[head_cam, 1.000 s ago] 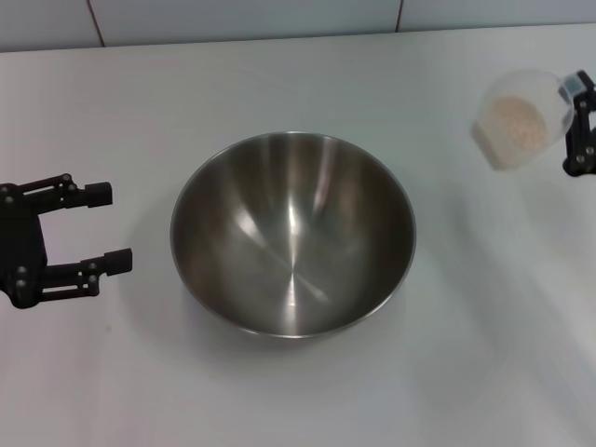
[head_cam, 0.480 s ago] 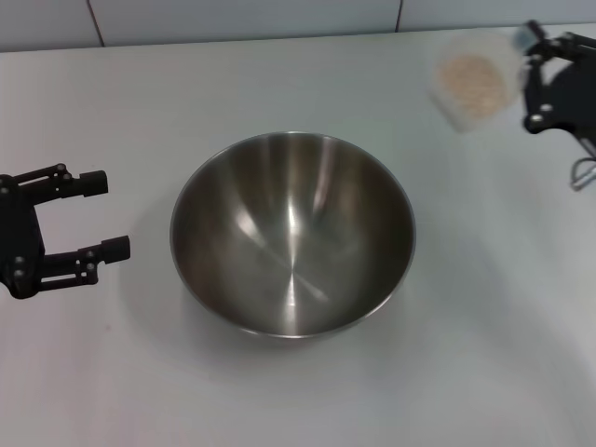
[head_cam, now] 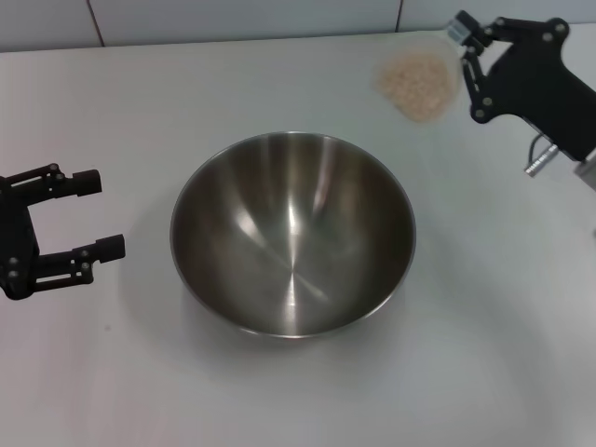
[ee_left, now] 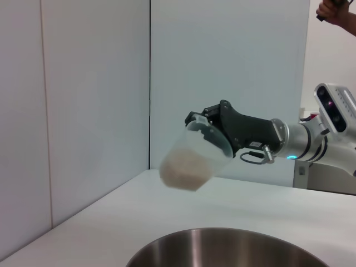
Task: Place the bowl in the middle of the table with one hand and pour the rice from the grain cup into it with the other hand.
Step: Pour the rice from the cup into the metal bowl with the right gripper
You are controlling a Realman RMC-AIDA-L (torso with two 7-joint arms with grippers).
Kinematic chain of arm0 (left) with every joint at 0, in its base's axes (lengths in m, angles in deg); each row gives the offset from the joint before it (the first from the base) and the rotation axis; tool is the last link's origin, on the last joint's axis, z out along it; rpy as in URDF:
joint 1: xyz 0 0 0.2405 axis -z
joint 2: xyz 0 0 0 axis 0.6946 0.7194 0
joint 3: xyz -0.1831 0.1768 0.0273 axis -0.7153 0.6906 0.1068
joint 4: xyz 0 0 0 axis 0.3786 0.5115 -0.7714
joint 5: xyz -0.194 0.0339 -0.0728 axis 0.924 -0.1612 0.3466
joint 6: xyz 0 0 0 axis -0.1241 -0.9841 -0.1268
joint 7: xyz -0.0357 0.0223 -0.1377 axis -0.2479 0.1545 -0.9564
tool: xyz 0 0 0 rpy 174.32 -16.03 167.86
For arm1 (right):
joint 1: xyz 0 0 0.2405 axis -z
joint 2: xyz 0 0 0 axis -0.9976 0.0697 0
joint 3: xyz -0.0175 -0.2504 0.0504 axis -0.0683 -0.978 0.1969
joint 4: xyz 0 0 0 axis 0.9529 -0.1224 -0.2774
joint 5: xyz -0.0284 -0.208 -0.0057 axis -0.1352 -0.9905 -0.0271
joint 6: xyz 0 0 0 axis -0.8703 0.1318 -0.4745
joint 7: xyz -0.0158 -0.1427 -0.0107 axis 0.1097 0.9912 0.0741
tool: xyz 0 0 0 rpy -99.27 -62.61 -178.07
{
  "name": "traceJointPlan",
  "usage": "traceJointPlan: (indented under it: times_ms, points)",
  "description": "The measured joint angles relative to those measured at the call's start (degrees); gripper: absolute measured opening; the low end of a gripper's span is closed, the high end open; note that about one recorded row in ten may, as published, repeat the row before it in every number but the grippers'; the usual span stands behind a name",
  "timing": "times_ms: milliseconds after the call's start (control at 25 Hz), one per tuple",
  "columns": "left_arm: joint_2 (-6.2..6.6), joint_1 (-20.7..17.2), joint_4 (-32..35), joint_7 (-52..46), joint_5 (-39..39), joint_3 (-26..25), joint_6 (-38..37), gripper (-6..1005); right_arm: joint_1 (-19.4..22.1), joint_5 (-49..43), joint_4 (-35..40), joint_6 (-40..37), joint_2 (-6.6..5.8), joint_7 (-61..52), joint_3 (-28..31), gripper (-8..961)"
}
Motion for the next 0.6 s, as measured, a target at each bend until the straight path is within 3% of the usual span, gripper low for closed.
traceJointPlan:
  times_ms: [320,600]
  points:
    - [-0.34,-0.1,-0.2,0.1,0.1,0.0,0.1,786,-2.0,-0.1,-0.6,1.5,0.1,10.5,-3.1,12]
    - [-0.68,-0.2,-0.1,-0.3,0.8,-0.4,0.2,786,-1.2,0.0,-5.6,2.0,0.27,32.0,-2.8,12]
